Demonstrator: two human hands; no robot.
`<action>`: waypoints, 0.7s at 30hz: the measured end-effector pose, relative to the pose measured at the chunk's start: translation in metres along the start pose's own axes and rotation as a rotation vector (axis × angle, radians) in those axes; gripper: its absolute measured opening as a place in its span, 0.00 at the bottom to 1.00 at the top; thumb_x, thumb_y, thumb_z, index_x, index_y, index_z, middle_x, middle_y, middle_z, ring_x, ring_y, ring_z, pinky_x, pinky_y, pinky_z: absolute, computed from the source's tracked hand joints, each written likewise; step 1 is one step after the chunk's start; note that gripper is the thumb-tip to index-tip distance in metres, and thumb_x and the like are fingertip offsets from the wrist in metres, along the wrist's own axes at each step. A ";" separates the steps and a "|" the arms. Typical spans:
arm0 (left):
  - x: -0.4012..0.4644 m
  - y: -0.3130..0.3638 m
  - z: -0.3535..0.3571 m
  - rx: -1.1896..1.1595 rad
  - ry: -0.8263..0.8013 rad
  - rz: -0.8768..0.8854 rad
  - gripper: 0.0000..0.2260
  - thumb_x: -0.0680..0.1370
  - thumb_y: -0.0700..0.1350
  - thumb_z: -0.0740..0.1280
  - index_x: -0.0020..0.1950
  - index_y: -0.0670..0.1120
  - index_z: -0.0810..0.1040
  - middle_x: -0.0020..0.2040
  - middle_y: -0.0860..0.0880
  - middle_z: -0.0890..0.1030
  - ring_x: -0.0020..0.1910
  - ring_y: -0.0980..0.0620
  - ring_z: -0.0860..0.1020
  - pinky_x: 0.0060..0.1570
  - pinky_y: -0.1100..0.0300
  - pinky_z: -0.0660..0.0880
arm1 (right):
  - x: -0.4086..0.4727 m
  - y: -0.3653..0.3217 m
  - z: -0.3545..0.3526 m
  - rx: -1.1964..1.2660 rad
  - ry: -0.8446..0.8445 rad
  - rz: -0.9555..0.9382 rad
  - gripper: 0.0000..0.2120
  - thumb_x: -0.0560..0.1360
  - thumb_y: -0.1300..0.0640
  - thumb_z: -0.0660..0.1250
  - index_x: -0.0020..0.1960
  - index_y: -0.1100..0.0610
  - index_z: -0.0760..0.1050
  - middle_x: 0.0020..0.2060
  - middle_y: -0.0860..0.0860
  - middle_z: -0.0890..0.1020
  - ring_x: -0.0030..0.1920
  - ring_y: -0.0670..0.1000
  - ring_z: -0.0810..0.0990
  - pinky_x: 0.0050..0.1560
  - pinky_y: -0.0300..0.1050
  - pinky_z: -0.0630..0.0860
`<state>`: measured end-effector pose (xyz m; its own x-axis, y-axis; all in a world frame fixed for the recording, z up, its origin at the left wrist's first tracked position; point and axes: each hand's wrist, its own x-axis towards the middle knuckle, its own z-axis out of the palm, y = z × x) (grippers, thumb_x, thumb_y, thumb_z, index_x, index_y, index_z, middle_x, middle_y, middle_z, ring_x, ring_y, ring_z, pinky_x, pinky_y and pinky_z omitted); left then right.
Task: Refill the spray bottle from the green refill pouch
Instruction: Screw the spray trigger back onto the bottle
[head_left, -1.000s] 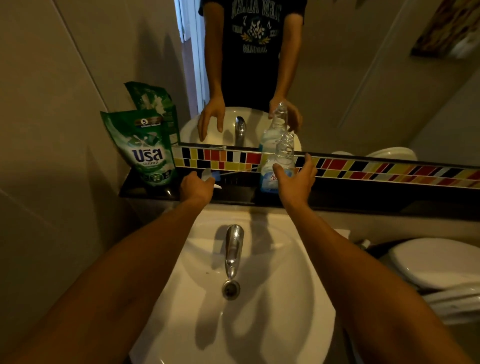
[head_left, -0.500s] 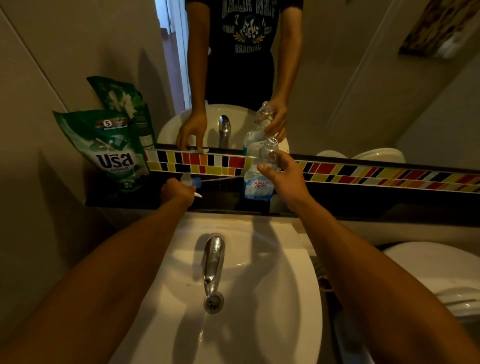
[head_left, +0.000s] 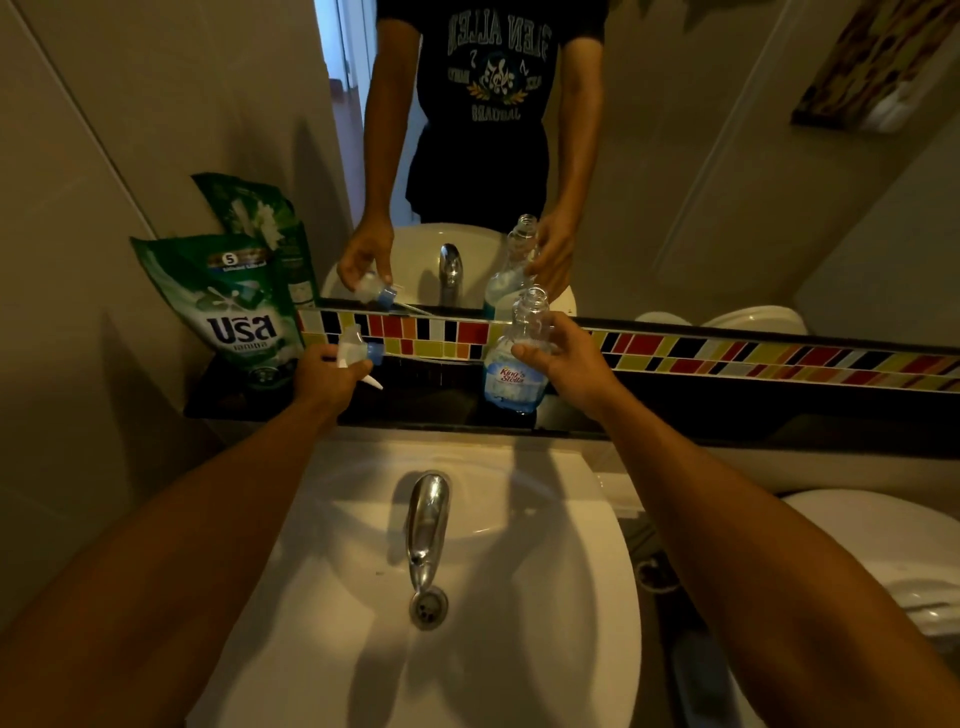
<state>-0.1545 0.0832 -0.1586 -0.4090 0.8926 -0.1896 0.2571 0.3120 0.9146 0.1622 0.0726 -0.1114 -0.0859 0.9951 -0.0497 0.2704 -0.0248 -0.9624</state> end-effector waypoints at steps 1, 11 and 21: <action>-0.002 0.007 -0.006 -0.035 0.016 0.044 0.19 0.74 0.38 0.75 0.63 0.37 0.75 0.55 0.42 0.78 0.52 0.44 0.77 0.48 0.55 0.74 | 0.000 -0.001 0.001 0.001 0.012 -0.009 0.19 0.78 0.52 0.74 0.67 0.50 0.74 0.62 0.47 0.81 0.61 0.50 0.82 0.58 0.52 0.84; -0.023 0.103 -0.054 -0.482 -0.053 0.263 0.16 0.78 0.39 0.71 0.62 0.53 0.75 0.61 0.46 0.79 0.53 0.49 0.82 0.44 0.56 0.82 | -0.013 -0.017 0.013 0.007 0.088 -0.098 0.18 0.79 0.53 0.72 0.67 0.51 0.74 0.59 0.44 0.81 0.57 0.45 0.82 0.50 0.42 0.82; -0.056 0.220 -0.098 -0.580 -0.143 0.405 0.13 0.75 0.42 0.72 0.55 0.59 0.78 0.54 0.49 0.81 0.52 0.46 0.81 0.54 0.48 0.79 | -0.031 -0.045 -0.006 -0.125 0.050 -0.122 0.21 0.78 0.52 0.74 0.68 0.53 0.75 0.60 0.51 0.82 0.59 0.52 0.82 0.54 0.48 0.83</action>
<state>-0.1607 0.0698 0.0887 -0.2514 0.9479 0.1959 -0.1586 -0.2400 0.9577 0.1583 0.0433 -0.0647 -0.0787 0.9935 0.0819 0.3780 0.1058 -0.9198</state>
